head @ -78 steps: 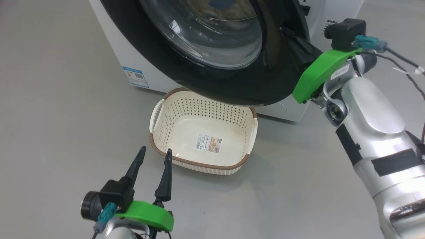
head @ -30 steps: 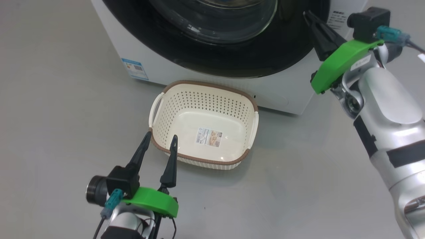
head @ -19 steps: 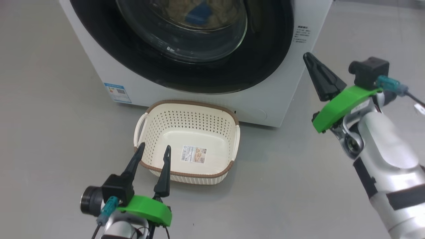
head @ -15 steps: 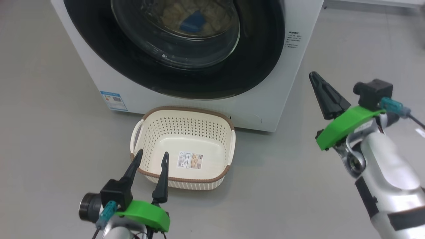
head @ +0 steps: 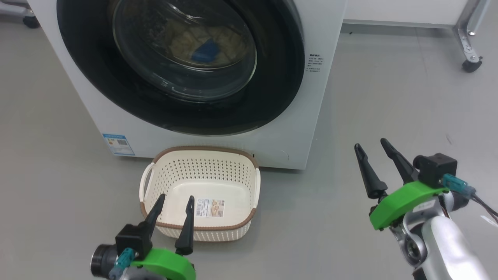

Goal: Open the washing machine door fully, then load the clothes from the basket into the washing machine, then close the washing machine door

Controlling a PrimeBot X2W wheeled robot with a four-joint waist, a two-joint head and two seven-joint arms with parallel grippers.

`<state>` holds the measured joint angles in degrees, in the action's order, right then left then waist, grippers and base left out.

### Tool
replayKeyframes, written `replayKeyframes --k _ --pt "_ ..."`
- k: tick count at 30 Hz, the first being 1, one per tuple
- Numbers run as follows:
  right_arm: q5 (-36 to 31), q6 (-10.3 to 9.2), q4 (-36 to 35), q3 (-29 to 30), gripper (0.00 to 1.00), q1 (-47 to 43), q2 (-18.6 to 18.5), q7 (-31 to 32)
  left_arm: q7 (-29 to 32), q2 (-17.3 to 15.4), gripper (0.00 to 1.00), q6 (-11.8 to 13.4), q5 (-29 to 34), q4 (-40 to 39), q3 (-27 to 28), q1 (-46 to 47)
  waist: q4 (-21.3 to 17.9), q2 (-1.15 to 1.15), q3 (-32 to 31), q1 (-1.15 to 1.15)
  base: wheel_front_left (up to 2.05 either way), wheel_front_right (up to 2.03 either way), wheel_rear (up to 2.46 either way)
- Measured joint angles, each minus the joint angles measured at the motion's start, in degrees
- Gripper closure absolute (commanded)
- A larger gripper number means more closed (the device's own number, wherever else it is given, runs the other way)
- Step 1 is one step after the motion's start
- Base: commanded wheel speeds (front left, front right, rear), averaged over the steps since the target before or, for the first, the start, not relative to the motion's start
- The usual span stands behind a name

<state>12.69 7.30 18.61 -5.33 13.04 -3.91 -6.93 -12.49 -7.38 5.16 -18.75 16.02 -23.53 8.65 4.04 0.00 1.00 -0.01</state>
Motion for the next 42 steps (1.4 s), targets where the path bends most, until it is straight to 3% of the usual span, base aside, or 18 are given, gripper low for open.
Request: replayKeyframes --k 27,42 --pt "-2.8 0.00 -20.0 4.7 0.00 -21.4 1.4 5.6 0.7 -2.0 0.00 2.5 -1.5 -2.4 0.6 -4.0 -4.6 0.00 -1.9 0.00 0.00 0.00 0.00" --pt "-2.6 0.00 -23.0 6.5 0.00 -23.4 1.5 6.8 0.9 -2.6 0.00 3.5 -2.0 -3.1 0.5 -4.0 -4.8 0.00 -1.6 0.01 0.00 0.00 0.00"
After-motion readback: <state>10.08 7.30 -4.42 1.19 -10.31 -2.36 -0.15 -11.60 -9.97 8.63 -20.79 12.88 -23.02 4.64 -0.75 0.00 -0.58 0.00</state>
